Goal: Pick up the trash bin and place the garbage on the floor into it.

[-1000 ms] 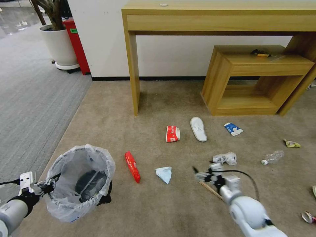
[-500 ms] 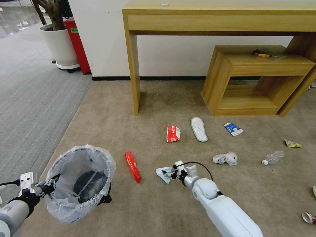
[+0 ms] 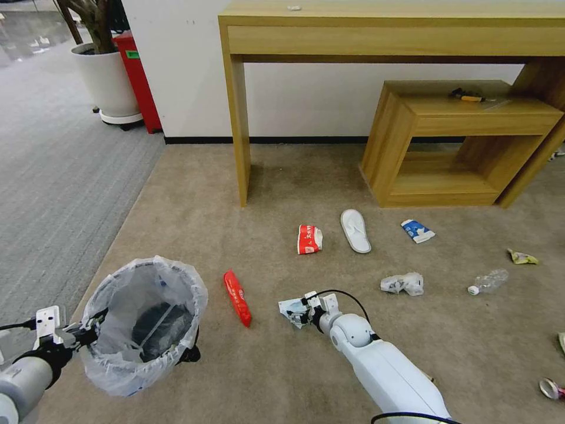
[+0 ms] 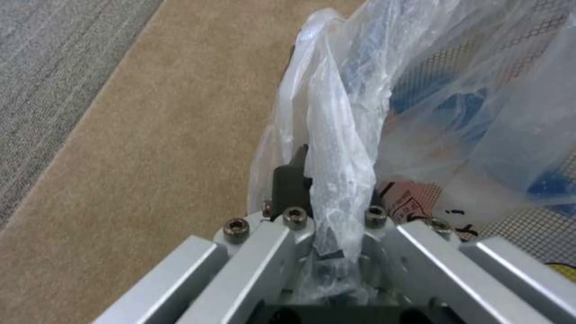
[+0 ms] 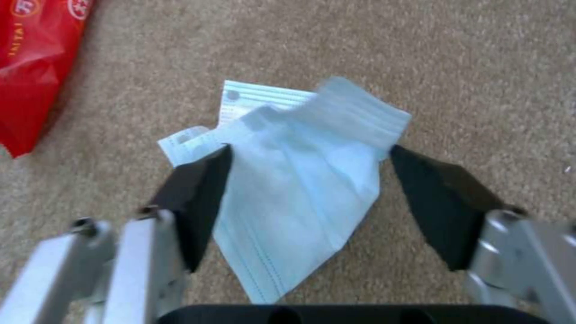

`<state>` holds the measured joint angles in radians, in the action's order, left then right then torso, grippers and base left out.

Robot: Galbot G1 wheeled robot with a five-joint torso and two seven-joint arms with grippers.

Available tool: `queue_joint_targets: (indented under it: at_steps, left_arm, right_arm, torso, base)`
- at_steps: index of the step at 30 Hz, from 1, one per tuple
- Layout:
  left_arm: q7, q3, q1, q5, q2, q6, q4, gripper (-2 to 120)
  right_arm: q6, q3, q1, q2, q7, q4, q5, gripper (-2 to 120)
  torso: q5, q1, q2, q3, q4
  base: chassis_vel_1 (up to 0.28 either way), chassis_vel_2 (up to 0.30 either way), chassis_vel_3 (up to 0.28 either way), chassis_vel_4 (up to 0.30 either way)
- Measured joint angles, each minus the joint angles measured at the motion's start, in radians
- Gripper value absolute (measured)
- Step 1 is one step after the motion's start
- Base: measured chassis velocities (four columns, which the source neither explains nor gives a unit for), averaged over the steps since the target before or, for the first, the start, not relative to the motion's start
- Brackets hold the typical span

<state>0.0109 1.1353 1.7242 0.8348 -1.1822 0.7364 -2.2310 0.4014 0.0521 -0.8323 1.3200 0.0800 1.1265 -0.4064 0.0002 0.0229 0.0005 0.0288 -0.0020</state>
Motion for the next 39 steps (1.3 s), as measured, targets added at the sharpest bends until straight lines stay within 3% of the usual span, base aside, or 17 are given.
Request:
queue_joint_targets:
  at_steps: [17, 31, 39]
  left_arm:
    - [0.005, -0.002, 0.001, 0.006, 0.006, 0.000, -0.012, 0]
    - [0.003, -0.007, 0.003, 0.010, 0.006, -0.001, -0.018, 0]
    - [0.001, -0.013, 0.002, 0.006, 0.003, -0.001, -0.011, 0]
  right_arm:
    - [-0.066, -0.031, 0.002, 0.008, -0.016, 0.005, 0.029, 3]
    - [-0.060, -0.060, 0.030, -0.043, -0.011, 0.191, -0.018, 0]
    - [0.080, -0.008, 0.026, -0.065, -0.058, 0.210, -0.020, 2]
  torso:
    - [0.0000, 0.000, 0.000, 0.000, 0.0000]
    - [0.0001, 0.000, 0.000, 0.000, 0.0001]
    - [0.0000, 0.000, 0.000, 0.000, 0.0000]
  base:
    - [0.000, 0.000, 0.000, 0.000]
    - [0.000, 0.000, 0.000, 0.000]
    - [0.000, 0.000, 0.000, 0.000]
